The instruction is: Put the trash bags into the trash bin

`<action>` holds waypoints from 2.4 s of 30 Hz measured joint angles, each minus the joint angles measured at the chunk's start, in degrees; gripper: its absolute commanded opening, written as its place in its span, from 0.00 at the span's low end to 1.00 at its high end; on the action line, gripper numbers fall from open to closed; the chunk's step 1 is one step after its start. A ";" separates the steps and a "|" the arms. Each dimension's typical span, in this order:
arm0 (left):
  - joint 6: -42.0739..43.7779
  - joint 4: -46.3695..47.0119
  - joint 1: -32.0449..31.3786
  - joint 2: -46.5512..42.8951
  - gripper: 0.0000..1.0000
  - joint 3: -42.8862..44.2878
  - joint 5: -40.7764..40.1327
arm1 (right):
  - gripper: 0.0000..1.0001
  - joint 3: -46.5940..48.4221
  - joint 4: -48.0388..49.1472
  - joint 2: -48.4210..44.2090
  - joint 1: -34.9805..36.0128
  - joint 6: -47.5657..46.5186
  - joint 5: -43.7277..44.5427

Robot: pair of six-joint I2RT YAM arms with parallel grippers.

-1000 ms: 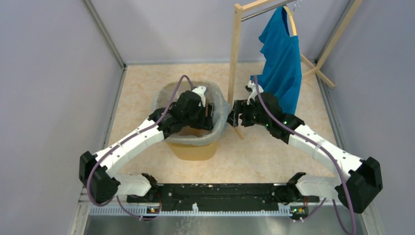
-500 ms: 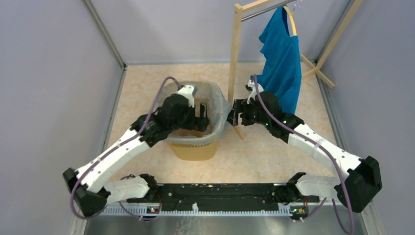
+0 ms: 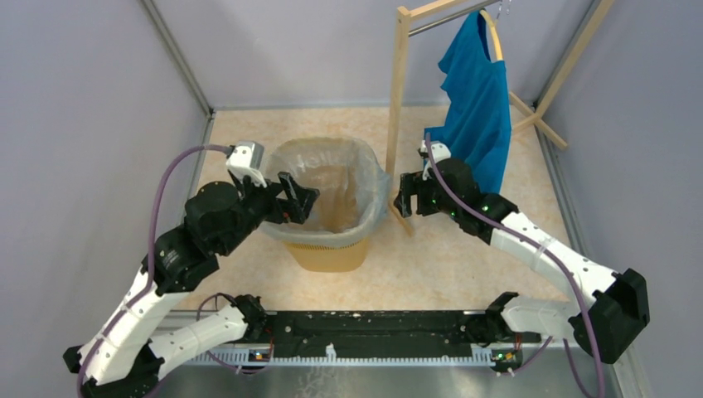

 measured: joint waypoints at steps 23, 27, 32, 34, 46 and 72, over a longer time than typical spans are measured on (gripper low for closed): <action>0.63 -8.66 0.00 -5.33 0.99 9.44 -8.24 | 0.79 -2.69 10.29 7.45 6.49 1.16 6.88; 0.72 -8.59 0.00 -5.33 0.99 11.63 -7.28 | 0.80 -2.67 15.21 12.04 12.50 -0.90 13.44; 1.29 -8.17 0.00 -5.73 0.99 13.75 -6.34 | 0.80 -0.09 20.94 18.86 19.74 -3.50 17.42; 1.42 -8.17 0.00 -6.21 0.99 14.03 -6.27 | 0.80 2.84 22.64 22.60 22.56 -4.42 17.73; 1.49 -8.33 0.00 -7.63 0.99 15.78 -5.46 | 0.80 26.47 24.50 43.80 33.29 -6.47 15.10; 1.51 -8.11 0.00 -9.53 0.99 16.06 -6.08 | 0.99 24.96 14.43 25.62 37.68 -3.37 10.73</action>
